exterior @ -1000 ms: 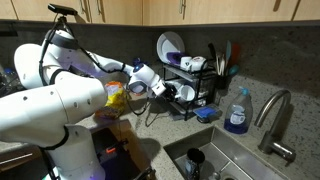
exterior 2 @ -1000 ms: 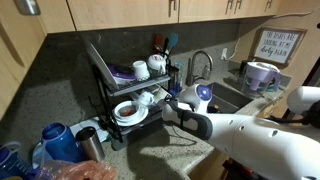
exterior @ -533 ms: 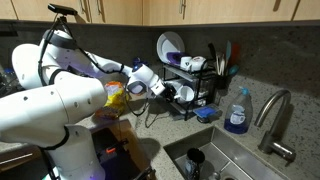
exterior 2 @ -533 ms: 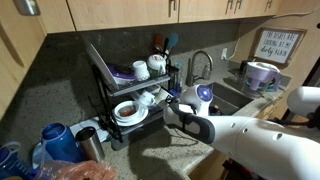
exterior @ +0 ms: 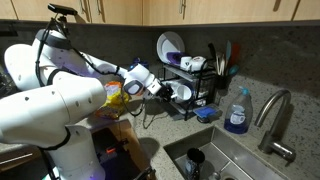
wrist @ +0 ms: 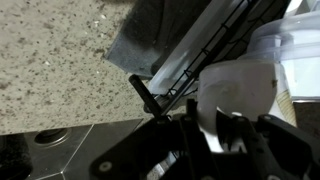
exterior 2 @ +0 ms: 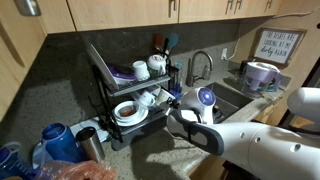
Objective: Remove the white mug from the bottom shelf of the dish rack and place it on the countertop
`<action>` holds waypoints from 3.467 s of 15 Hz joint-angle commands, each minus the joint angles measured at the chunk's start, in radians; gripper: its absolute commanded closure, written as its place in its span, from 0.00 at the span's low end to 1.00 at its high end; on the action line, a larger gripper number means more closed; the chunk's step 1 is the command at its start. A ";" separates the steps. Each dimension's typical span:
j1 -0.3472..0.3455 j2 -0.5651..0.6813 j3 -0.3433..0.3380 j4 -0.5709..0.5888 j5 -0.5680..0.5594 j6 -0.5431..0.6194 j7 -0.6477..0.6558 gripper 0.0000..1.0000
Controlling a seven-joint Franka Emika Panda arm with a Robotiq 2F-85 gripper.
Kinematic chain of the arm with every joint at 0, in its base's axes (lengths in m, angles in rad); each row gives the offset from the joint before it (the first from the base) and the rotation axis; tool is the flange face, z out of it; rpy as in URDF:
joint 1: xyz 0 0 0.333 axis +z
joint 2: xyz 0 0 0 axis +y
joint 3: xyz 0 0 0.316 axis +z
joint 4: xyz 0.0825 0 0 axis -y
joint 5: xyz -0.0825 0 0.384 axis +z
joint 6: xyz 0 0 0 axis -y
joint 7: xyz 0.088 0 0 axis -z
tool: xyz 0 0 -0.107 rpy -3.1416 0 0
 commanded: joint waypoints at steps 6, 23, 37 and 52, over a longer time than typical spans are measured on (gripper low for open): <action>0.118 -0.006 0.001 -0.086 -0.172 0.012 0.187 0.98; 0.215 -0.112 0.036 -0.138 -0.285 -0.079 0.274 0.98; 0.304 -0.194 0.093 -0.140 -0.335 -0.212 0.362 0.98; 0.171 -0.240 0.266 -0.031 -0.034 -0.055 0.398 0.98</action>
